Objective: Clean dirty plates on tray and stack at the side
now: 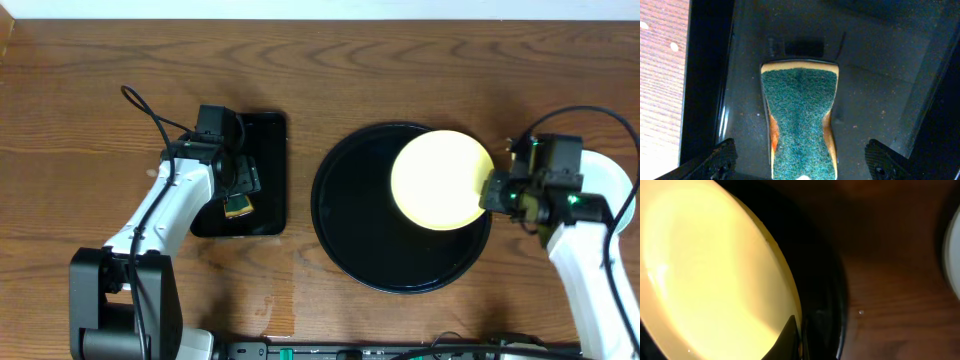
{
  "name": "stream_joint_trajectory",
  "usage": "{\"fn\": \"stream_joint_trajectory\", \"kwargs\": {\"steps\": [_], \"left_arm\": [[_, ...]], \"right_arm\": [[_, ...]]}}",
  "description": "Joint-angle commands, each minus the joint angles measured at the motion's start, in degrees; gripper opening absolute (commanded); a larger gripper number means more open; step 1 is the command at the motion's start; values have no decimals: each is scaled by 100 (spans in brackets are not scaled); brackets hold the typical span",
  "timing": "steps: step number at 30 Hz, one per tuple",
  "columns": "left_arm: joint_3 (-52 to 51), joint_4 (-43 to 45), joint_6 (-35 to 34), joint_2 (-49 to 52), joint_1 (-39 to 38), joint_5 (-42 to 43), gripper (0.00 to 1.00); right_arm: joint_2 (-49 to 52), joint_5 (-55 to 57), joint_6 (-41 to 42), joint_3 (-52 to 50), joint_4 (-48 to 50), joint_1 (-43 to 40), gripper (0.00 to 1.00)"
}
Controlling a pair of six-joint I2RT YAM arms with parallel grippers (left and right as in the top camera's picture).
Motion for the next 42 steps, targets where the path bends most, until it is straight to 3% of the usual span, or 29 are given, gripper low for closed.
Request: {"fn": "stream_joint_trajectory", "kwargs": {"steps": [1, 8, 18, 25, 42], "left_arm": [[-31, -11, 35, 48, 13, -11, 83], [-31, -11, 35, 48, 13, -13, 83], [-31, -11, 35, 48, 13, -13, 83], [-31, -11, 35, 48, 13, -11, 83], [-31, -11, 35, 48, 13, -11, 83]], "right_arm": [[-387, 1106, -87, 24, -4, 706, 1], [-557, 4044, 269, 24, 205, 2444, 1], [-448, 7230, -750, 24, 710, 4817, 1], [-382, 7899, -787, 22, 710, 5311, 1], [-365, 7943, -979, 22, 752, 5333, 1]]}}
